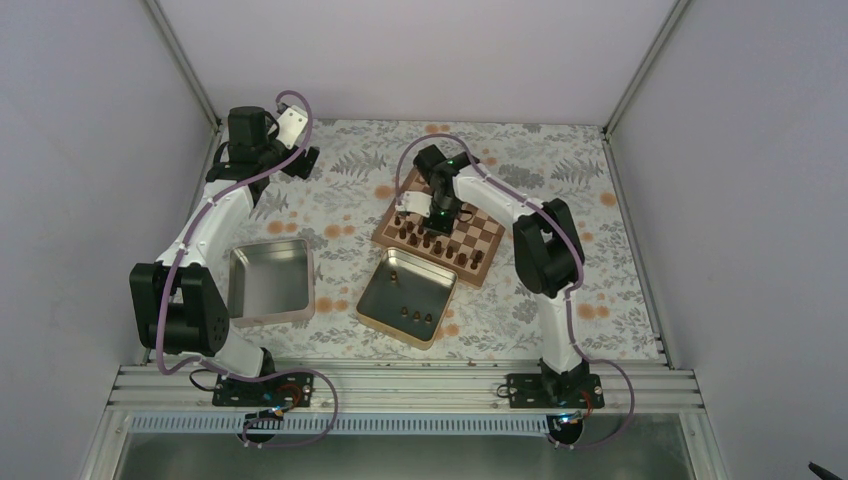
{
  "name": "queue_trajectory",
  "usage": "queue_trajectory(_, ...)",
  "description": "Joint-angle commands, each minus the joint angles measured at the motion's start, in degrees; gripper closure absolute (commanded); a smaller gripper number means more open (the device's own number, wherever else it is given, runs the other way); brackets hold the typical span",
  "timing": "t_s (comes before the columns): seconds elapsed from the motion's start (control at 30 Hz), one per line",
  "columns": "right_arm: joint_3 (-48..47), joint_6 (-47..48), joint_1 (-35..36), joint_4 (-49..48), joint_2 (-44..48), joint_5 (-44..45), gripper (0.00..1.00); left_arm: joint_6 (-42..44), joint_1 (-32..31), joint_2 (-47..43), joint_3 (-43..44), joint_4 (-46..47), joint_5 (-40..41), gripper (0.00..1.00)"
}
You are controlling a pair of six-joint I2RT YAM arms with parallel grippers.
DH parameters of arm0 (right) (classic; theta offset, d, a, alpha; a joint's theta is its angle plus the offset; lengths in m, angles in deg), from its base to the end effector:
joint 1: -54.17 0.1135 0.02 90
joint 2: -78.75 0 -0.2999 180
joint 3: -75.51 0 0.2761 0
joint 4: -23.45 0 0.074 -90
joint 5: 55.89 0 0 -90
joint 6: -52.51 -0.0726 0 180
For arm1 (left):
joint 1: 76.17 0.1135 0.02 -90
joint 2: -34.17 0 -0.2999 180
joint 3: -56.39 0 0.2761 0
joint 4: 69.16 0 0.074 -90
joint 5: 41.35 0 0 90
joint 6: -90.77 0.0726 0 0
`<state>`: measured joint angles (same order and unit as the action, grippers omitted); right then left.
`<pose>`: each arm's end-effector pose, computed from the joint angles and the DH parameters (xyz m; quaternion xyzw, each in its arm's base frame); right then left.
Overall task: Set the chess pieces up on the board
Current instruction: Place the chess piece on the chessboard.
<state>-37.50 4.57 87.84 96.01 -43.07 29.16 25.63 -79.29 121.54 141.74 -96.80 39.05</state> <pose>0.3901 0.2674 0.1814 -0.6141 0.7845 0.0374 0.0781 0.4074 -0.0343 0.3313 0.2491 0.8258 0.0234 0.5055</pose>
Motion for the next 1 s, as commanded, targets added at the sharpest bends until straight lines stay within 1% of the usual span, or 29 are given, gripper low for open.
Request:
queue_trajectory(0.0, -0.02, 0.34, -0.89, -0.41, -0.41, 0.10, 0.84, 0.45, -0.02, -0.13, -0.09, 1.50, 0.03, 0.00)
queue_trajectory(0.3, -0.17, 0.32, -1.00, -0.34, -0.40, -0.38, 0.83, 0.45, -0.05, -0.22, -0.02, 1.32, 0.04, 0.00)
queue_trajectory(0.43, -0.47, 0.33, -1.11, -0.29, 0.30, -0.70, 0.80, 0.52, -0.05, -0.22, -0.02, 1.30, 0.11, 0.00)
queue_trajectory(0.7, -1.37, 0.21, -1.65, 1.67, 4.62, -2.54, 0.77, 0.45, -0.05, -0.35, 0.35, 0.99, -0.15, 0.00)
queue_trajectory(0.87, -2.48, 0.10, -2.25, 2.80, 7.87, -3.40, 0.72, 0.36, -0.05, -0.64, 0.39, 0.89, -0.13, 0.00)
queue_trajectory(0.97, -3.13, -0.03, -2.75, 3.23, 9.59, -3.62, 0.71, 0.36, -0.05, -0.64, 0.42, 0.86, -0.20, 0.00)
